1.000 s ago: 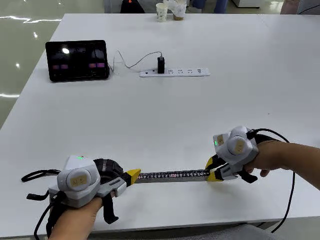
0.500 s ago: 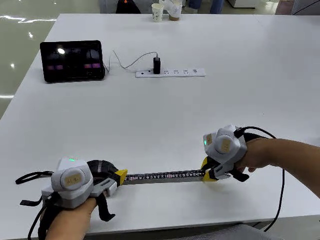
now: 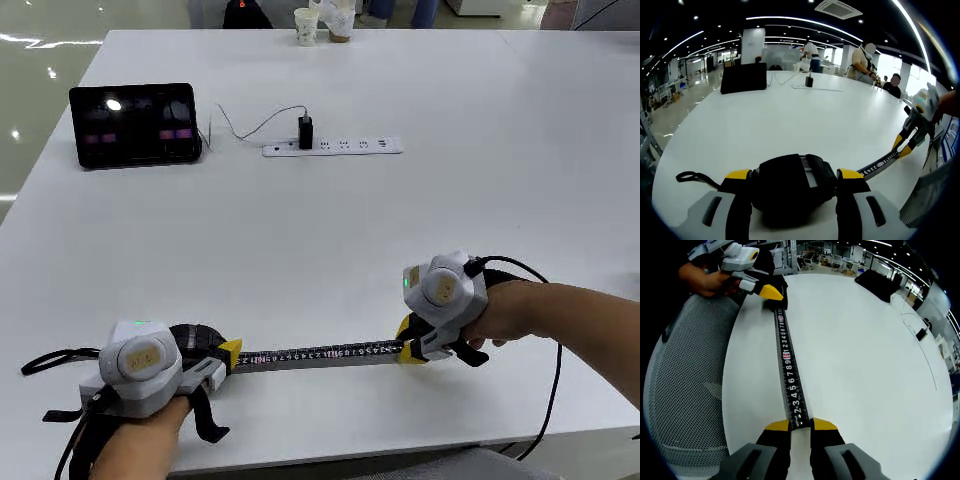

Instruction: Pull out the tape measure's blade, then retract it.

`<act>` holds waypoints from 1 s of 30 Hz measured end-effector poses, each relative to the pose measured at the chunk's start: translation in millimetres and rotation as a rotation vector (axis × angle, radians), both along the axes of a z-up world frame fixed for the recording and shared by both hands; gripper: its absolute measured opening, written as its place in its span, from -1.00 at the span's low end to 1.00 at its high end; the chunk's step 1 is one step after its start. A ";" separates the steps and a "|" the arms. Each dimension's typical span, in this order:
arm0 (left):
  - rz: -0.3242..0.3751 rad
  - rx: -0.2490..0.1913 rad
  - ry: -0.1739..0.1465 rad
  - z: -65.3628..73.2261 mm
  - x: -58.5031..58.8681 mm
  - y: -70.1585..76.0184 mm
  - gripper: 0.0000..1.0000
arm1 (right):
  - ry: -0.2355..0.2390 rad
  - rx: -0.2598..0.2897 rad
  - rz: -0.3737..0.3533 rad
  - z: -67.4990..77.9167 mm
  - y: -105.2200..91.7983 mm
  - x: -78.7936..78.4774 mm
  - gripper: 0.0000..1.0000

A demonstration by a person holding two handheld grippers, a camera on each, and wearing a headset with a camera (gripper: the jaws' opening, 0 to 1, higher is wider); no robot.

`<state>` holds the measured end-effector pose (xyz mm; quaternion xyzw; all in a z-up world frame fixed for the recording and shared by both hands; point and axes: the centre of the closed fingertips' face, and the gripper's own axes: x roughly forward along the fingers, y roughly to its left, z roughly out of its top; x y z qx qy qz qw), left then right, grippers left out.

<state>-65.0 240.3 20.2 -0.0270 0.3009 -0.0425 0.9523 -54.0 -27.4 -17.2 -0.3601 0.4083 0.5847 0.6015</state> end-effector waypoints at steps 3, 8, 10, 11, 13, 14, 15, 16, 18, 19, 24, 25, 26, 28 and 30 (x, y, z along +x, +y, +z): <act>-0.001 -0.003 0.004 0.4 -0.6 0.0 0.26 | -0.001 -0.012 0.008 0.0 -0.3 -1.4 -0.79; -0.005 0.001 0.012 -0.2 -0.5 -0.1 0.25 | -0.002 -0.009 0.011 0.3 -0.7 -1.4 -0.79; -0.018 0.016 0.013 -0.4 -0.4 -0.2 0.24 | 0.000 -0.001 0.025 0.6 -1.2 -1.4 -0.79; -0.020 0.018 0.016 -1.2 -0.3 0.0 0.24 | 0.001 0.001 0.028 0.7 -1.1 -1.5 -0.80; -0.022 0.024 0.016 -1.4 0.3 0.6 0.23 | -0.003 0.003 0.034 0.7 -1.2 -1.2 -0.80; -0.023 0.024 0.016 -1.5 0.0 0.3 0.23 | -0.003 0.004 0.035 0.7 -1.1 -1.2 -0.80; -0.024 0.024 0.016 -1.5 0.1 0.3 0.23 | -0.005 0.003 0.039 0.8 -1.1 -1.6 -0.80; -0.025 0.025 0.016 -1.5 0.2 0.3 0.22 | -0.005 0.003 0.041 0.8 -1.1 -1.6 -0.80; -0.037 0.035 0.009 0.7 -1.3 1.2 0.22 | -0.002 0.006 0.038 1.5 -0.5 -1.6 -0.80; -0.034 0.030 0.011 1.7 -3.4 2.3 0.22 | 0.000 0.004 0.040 1.6 -0.4 -1.7 -0.80; -0.033 0.028 0.013 -0.6 -2.7 2.1 0.23 | 0.005 -0.003 0.041 1.4 0.2 -1.5 -0.80; -0.033 0.026 0.013 -1.1 -1.9 1.8 0.23 | 0.005 -0.006 0.042 1.3 0.5 -1.4 -0.80; -0.033 0.024 0.013 -1.1 -2.0 1.8 0.23 | 0.005 -0.007 0.042 1.4 0.8 -1.6 -0.79; -0.034 0.027 0.016 -1.5 -1.4 1.6 0.23 | 0.002 -0.014 0.048 1.3 1.8 -2.2 -0.79; -0.035 0.027 0.017 -1.7 -1.0 1.0 0.23 | 0.001 -0.018 0.046 1.2 2.4 -2.1 -0.79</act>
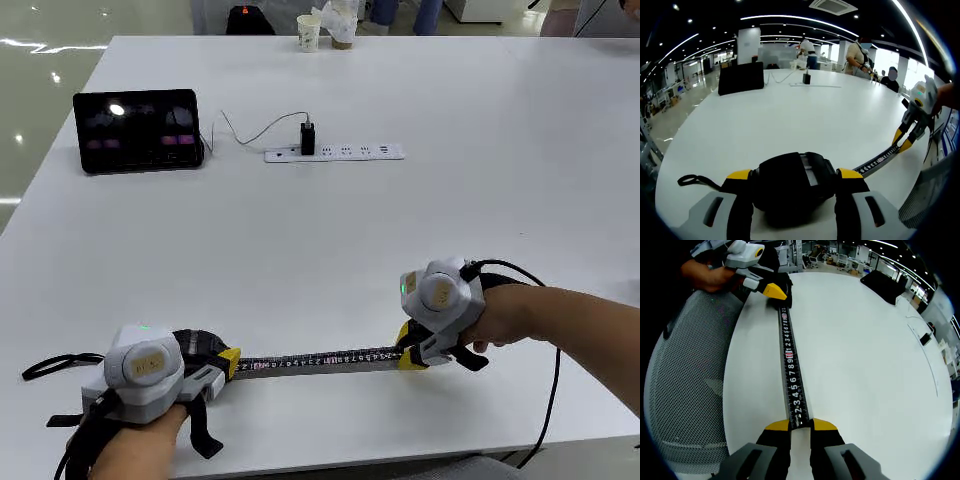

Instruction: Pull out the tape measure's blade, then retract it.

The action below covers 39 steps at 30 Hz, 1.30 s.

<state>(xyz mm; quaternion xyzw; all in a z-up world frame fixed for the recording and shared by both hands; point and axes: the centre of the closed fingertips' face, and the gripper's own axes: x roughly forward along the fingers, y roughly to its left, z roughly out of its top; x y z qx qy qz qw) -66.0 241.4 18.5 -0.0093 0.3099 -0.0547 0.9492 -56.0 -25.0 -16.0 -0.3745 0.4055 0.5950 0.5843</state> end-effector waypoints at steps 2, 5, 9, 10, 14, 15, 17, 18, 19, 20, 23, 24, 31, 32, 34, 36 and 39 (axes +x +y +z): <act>0.000 -0.001 0.001 -0.4 0.6 -0.2 0.23 | 0.000 0.000 0.001 0.0 0.4 0.0 -0.79; -0.005 0.001 0.001 -0.5 0.7 -0.4 0.23 | -0.004 0.006 0.028 -0.1 1.2 -0.7 -0.79; -0.008 0.002 0.001 -0.9 1.4 -0.6 0.23 | -0.008 0.014 0.031 0.1 2.6 -1.6 -0.79; -0.008 0.001 0.001 -0.8 1.5 -0.6 0.23 | -0.008 0.015 0.030 0.1 2.9 -1.6 -0.79; -0.009 0.003 0.002 -0.6 1.2 -0.7 0.23 | -0.008 0.017 0.021 -0.2 5.2 -1.3 -0.78; -0.010 0.004 0.002 -0.7 1.4 -0.6 0.23 | -0.009 0.017 0.019 -0.3 5.9 -1.3 -0.78; -0.010 0.005 0.003 -0.7 1.6 -0.6 0.23 | -0.008 0.020 0.018 -0.4 6.5 -1.4 -0.78; -0.010 0.005 0.004 -0.7 1.6 -0.6 0.23 | -0.006 0.022 0.016 -0.4 6.9 -1.4 -0.78; -0.010 0.005 0.004 -0.7 1.6 -0.5 0.23 | -0.003 0.027 0.010 -0.3 7.6 -1.2 -0.78; -0.011 0.005 0.005 -0.8 1.7 -0.4 0.23 | -0.001 0.029 0.007 -0.2 7.9 -1.1 -0.78; -0.011 0.006 0.008 -1.2 2.0 -0.2 0.23 | -0.002 0.031 0.006 -0.5 9.3 -1.3 -0.78; -0.011 0.006 0.008 -1.3 1.9 -0.1 0.23 | -0.002 0.030 0.007 -0.5 9.8 -1.4 -0.78; -0.012 0.006 0.005 -1.2 2.1 -0.8 0.23 | -0.001 0.027 0.006 -0.9 11.9 -2.1 -0.78; -0.012 0.007 0.005 -1.2 2.1 -0.8 0.23 | -0.001 0.027 0.005 -1.0 12.0 -2.1 -0.78; -0.012 0.007 0.004 -1.1 2.2 -0.9 0.23 | 0.000 0.028 0.002 -1.0 12.6 -2.1 -0.78; -0.012 0.007 0.004 -1.1 2.2 -1.0 0.23 | 0.001 0.032 -0.002 -1.0 13.4 -1.9 -0.78; -0.014 0.005 0.006 -0.9 2.0 -1.1 0.22 | -0.002 0.031 -0.004 -1.1 14.3 -1.7 -0.78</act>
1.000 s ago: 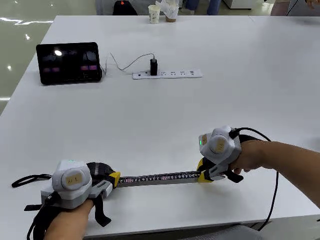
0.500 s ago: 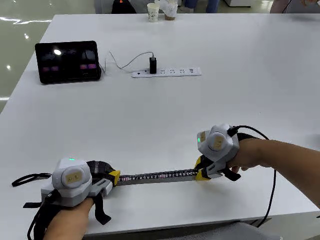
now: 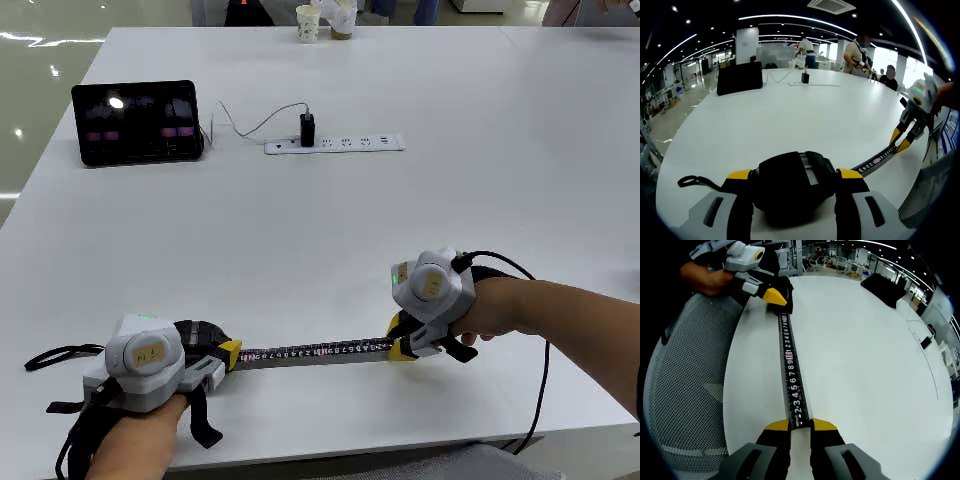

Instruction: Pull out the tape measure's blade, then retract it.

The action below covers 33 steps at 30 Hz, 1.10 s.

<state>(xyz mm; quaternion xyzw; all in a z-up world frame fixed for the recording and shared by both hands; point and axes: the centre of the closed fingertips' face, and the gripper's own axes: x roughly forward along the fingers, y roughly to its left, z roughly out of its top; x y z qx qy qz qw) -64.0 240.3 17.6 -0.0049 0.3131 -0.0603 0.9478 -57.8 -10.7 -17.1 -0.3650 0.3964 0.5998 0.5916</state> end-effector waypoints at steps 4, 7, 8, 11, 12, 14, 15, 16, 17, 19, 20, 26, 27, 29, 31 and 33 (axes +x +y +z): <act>0.000 0.001 -0.001 -0.1 -0.2 0.0 0.22 | -0.002 -0.005 -0.005 0.2 1.2 -0.4 -0.78; 0.000 0.001 -0.001 0.0 -0.2 -0.1 0.22 | -0.001 -0.003 -0.008 0.5 1.8 -0.5 -0.78; -0.001 0.001 -0.001 0.0 -0.2 -0.1 0.22 | -0.001 -0.003 -0.009 0.5 1.9 -0.6 -0.78; -0.001 0.002 -0.002 0.0 -0.3 -0.2 0.22 | -0.002 -0.003 -0.012 0.5 2.6 -0.8 -0.78; 0.000 0.002 -0.002 0.1 -0.5 -0.3 0.22 | -0.001 -0.004 -0.014 0.6 3.0 -0.9 -0.78; -0.001 0.002 -0.002 0.2 -0.7 -0.6 0.22 | -0.003 -0.006 -0.009 0.5 3.3 -1.0 -0.78; -0.001 0.001 -0.003 0.3 -0.9 -0.9 0.22 | -0.003 -0.007 -0.009 0.5 3.6 -1.2 -0.78; -0.001 0.001 -0.003 0.4 -1.1 -1.1 0.22 | -0.003 -0.009 -0.009 0.5 3.5 -1.6 -0.78; -0.001 0.001 -0.003 0.4 -1.2 -1.2 0.22 | -0.003 -0.011 -0.009 0.6 3.6 -1.7 -0.78; 0.000 0.001 -0.002 0.1 -1.3 -1.5 0.22 | -0.002 -0.014 -0.009 0.5 4.0 -1.8 -0.78; 0.000 0.000 -0.002 0.1 -1.3 -1.6 0.22 | -0.002 -0.015 -0.007 0.5 4.2 -1.8 -0.78; 0.000 -0.001 -0.002 -0.1 -1.7 -2.0 0.22 | 0.002 -0.008 -0.008 0.8 7.2 -2.1 -0.78; 0.000 -0.001 -0.001 -0.2 -1.7 -1.9 0.22 | 0.003 -0.007 -0.008 0.9 7.8 -2.0 -0.78; 0.000 -0.002 0.000 -0.4 -1.6 -1.8 0.22 | 0.005 -0.007 -0.005 0.7 8.9 -2.1 -0.78; -0.001 -0.002 0.000 -0.4 -1.6 -1.6 0.22 | 0.001 -0.007 0.002 0.5 9.9 -1.9 -0.78; -0.001 -0.002 0.000 -0.3 -1.6 -1.5 0.22 | 0.000 -0.006 0.008 0.3 10.8 -2.2 -0.78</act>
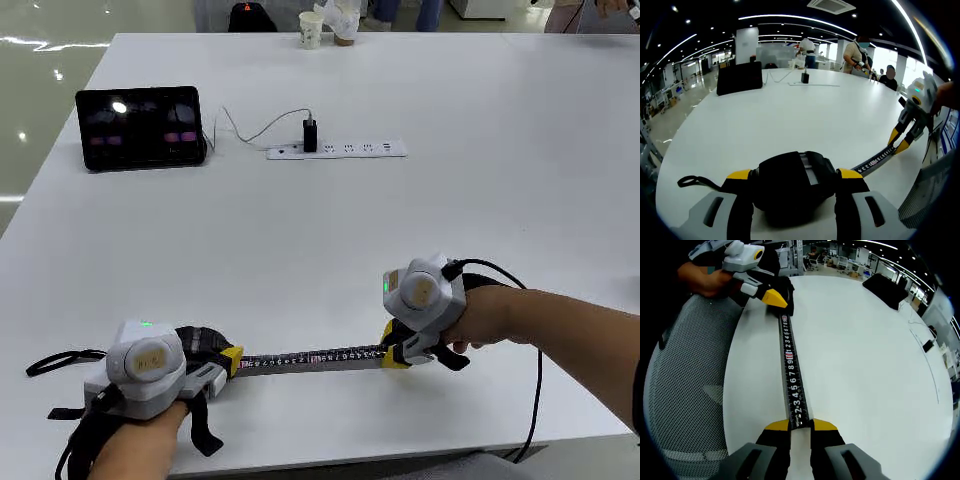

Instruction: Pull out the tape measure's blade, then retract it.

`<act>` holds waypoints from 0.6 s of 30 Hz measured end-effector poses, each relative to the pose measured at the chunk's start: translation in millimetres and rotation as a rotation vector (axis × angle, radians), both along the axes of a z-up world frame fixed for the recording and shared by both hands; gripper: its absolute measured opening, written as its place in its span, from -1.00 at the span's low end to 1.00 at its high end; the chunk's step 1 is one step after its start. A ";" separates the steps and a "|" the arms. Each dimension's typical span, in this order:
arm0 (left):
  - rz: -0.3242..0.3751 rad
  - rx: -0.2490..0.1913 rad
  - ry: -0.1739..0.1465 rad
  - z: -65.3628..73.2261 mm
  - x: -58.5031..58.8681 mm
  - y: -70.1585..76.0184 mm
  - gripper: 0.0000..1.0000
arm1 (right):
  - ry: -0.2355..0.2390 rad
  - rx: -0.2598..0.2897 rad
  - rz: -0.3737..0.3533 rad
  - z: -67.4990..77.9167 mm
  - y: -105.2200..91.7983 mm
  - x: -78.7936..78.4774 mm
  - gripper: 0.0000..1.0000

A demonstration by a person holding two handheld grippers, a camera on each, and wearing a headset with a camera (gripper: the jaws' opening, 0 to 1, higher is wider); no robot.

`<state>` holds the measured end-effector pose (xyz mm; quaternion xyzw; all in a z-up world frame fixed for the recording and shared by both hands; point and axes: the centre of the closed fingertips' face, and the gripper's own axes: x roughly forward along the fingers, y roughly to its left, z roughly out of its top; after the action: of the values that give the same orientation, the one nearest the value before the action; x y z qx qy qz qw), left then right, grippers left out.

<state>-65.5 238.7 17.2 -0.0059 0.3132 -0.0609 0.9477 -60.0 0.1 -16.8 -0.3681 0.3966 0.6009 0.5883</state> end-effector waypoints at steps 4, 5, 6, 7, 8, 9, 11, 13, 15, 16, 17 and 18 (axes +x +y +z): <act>-0.001 -0.001 0.000 -0.3 0.4 0.5 0.22 | -0.003 0.003 0.007 0.1 1.6 -0.3 -0.78; -0.001 0.000 0.000 -0.3 0.5 0.7 0.22 | -0.004 0.002 0.007 0.1 2.2 -0.6 -0.78; -0.001 0.000 -0.001 -0.4 0.6 0.7 0.22 | -0.004 0.002 0.006 0.1 2.5 -0.7 -0.78; -0.001 0.000 0.000 -0.5 0.6 0.8 0.22 | -0.004 0.001 0.006 0.0 3.2 -0.6 -0.78; -0.001 0.000 0.000 -0.6 0.7 0.9 0.22 | -0.004 0.001 0.005 0.0 3.5 -0.6 -0.78; -0.001 0.000 0.000 -0.7 0.9 1.1 0.22 | -0.003 0.001 0.003 -0.3 3.8 -0.5 -0.78; -0.001 0.000 0.000 -0.7 1.1 1.4 0.22 | 0.000 0.002 0.000 -0.3 4.5 -0.7 -0.78; -0.002 0.000 0.000 -0.7 1.2 1.6 0.22 | 0.001 0.003 -0.002 -0.2 5.3 -1.3 -0.78; -0.001 0.000 0.000 -0.7 1.3 1.7 0.22 | 0.004 0.005 -0.007 0.2 6.0 -1.5 -0.78; -0.001 0.000 0.000 -0.8 1.3 1.9 0.22 | 0.004 0.006 -0.007 0.3 6.3 -1.7 -0.78; -0.001 0.000 -0.001 -0.8 1.4 2.0 0.22 | 0.004 0.006 -0.006 0.2 6.8 -1.7 -0.78; -0.001 0.000 -0.001 -0.8 1.4 2.0 0.22 | 0.005 0.007 -0.007 0.2 7.2 -1.7 -0.78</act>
<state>-64.1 240.7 16.5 -0.0059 0.3128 -0.0615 0.9478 -61.7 7.3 -16.6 -0.3633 0.3972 0.6011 0.5907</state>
